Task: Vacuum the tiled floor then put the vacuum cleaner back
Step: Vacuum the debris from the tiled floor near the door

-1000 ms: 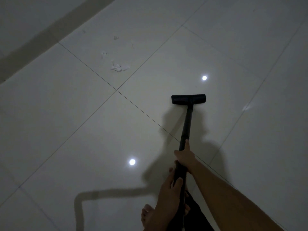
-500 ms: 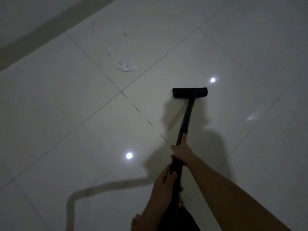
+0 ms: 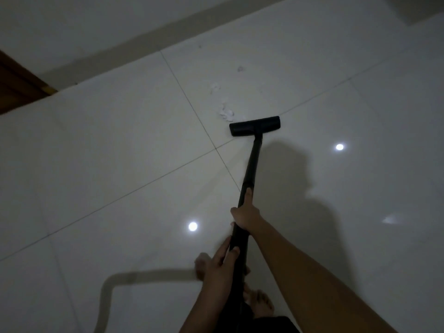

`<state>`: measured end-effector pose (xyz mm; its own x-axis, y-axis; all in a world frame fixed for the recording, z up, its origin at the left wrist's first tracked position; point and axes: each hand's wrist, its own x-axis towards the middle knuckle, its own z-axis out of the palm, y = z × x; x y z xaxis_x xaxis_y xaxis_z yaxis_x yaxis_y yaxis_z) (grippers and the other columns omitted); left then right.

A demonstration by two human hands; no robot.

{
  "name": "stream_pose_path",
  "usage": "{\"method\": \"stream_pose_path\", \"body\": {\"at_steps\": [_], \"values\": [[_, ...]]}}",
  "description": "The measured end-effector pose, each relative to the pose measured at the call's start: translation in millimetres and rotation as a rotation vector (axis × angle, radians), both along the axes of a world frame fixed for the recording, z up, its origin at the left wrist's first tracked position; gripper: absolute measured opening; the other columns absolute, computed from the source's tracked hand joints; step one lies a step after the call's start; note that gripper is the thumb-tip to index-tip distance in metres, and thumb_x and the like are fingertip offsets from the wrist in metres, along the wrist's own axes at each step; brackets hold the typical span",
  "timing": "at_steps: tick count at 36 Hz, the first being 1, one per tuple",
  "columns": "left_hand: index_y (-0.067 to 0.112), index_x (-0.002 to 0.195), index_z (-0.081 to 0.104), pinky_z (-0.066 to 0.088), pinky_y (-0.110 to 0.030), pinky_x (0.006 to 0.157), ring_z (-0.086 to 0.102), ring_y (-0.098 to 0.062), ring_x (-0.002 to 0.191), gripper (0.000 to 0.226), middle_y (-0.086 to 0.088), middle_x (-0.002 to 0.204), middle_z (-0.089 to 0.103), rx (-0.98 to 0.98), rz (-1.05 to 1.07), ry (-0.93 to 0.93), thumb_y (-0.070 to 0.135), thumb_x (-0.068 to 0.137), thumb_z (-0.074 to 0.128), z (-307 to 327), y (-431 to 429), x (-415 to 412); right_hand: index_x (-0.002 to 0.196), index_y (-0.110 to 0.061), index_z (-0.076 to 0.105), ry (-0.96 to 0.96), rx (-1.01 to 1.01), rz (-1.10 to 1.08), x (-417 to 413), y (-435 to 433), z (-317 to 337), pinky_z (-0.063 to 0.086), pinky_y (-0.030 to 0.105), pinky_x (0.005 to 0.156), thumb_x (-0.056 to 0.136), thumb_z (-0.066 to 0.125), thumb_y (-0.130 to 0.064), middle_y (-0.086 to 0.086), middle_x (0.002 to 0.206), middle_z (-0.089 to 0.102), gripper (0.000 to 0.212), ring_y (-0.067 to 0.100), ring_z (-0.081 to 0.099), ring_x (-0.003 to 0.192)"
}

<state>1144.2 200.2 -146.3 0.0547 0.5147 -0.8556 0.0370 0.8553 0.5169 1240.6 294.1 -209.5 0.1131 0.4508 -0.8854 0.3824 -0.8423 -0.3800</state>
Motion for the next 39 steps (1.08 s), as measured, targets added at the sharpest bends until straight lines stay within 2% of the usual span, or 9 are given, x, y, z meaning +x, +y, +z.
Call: {"method": "stream_pose_path", "body": {"at_steps": [2,5,10,17,22,25,30,35,39], "values": [[0.045,0.118,0.05,0.045,-0.026,0.049,0.055,-0.024,0.047,0.029,-0.016,0.072,0.066,0.019,0.025,0.007,0.025,0.097,0.045,1.8,18.0,-11.1,0.151,-0.025,-0.015,0.011,-0.005,-0.02,-15.4,21.7,-2.5,0.056,0.034,0.071,0.095,0.045,-0.007,0.026,0.127,0.052,0.084,0.029,0.06,0.084],[0.05,0.101,0.05,0.042,-0.022,0.041,0.053,-0.021,0.042,0.028,-0.016,0.07,0.063,0.03,0.069,-0.02,0.023,0.099,0.042,3.3,43.8,-29.8,0.151,-0.03,-0.015,0.031,-0.001,-0.028,-38.8,49.5,-7.7,0.055,0.043,0.088,0.095,0.045,-0.007,0.024,0.126,0.051,0.085,0.03,0.062,0.086],[0.055,0.09,0.053,0.041,-0.025,0.044,0.051,-0.024,0.041,0.037,-0.018,0.069,0.06,0.068,0.071,-0.031,0.023,0.1,0.039,8.0,75.2,-57.8,0.15,-0.032,-0.015,0.065,0.006,0.008,-72.3,84.9,-7.0,0.056,0.039,0.084,0.096,0.043,-0.008,0.022,0.125,0.053,0.083,0.022,0.06,0.071],[0.046,0.109,0.049,0.044,-0.023,0.041,0.052,-0.019,0.038,0.027,-0.018,0.074,0.062,0.068,0.128,-0.028,0.023,0.1,0.039,6.2,114.4,-73.4,0.15,-0.034,-0.013,0.069,0.006,0.024,-92.5,126.3,-13.2,0.057,0.037,0.081,0.096,0.044,-0.008,0.019,0.115,0.053,0.083,0.018,0.058,0.064],[0.052,0.094,0.053,0.041,-0.023,0.04,0.05,-0.021,0.04,0.033,-0.017,0.069,0.058,0.087,0.173,-0.05,0.022,0.1,0.04,3.0,143.0,-71.7,0.15,-0.035,-0.014,0.074,0.008,0.069,-95.3,160.0,-17.8,0.057,0.04,0.084,0.096,0.045,-0.007,0.021,0.122,0.051,0.085,0.022,0.06,0.071],[0.053,0.092,0.055,0.041,-0.023,0.041,0.05,-0.024,0.043,0.032,-0.018,0.072,0.059,0.08,0.207,-0.047,0.025,0.099,0.042,-0.8,160.2,-69.7,0.15,-0.036,-0.013,0.1,0.012,0.069,-95.6,179.4,-19.6,0.057,0.036,0.077,0.096,0.044,-0.007,0.018,0.118,0.05,0.084,0.019,0.058,0.065],[0.042,0.129,0.049,0.04,-0.023,0.04,0.051,-0.023,0.041,0.035,-0.015,0.068,0.059,0.052,0.267,-0.06,0.025,0.099,0.043,-7.5,191.4,-61.2,0.151,-0.035,-0.012,0.104,0.028,0.107,-91.2,214.7,-24.4,0.053,0.028,0.06,0.096,0.044,-0.007,0.018,0.127,0.049,0.083,0.017,0.056,0.062],[0.039,0.136,0.045,0.041,-0.023,0.04,0.051,-0.023,0.04,0.04,-0.016,0.07,0.059,0.063,0.287,-0.083,0.026,0.098,0.044,-13.1,228.2,-47.9,0.15,-0.034,-0.014,0.106,0.039,0.151,-80.3,257.3,-30.9,0.051,0.024,0.055,0.096,0.044,-0.008,0.017,0.127,0.051,0.083,0.016,0.056,0.061],[0.037,0.136,0.045,0.041,-0.024,0.042,0.051,-0.023,0.042,0.04,-0.016,0.071,0.061,0.045,0.322,-0.083,0.029,0.097,0.046,-21.2,258.1,-40.1,0.15,-0.034,-0.015,0.094,0.053,0.196,-75.1,288.7,-36.1,0.052,0.027,0.06,0.097,0.043,-0.008,0.017,0.129,0.051,0.082,0.015,0.056,0.061]]}}
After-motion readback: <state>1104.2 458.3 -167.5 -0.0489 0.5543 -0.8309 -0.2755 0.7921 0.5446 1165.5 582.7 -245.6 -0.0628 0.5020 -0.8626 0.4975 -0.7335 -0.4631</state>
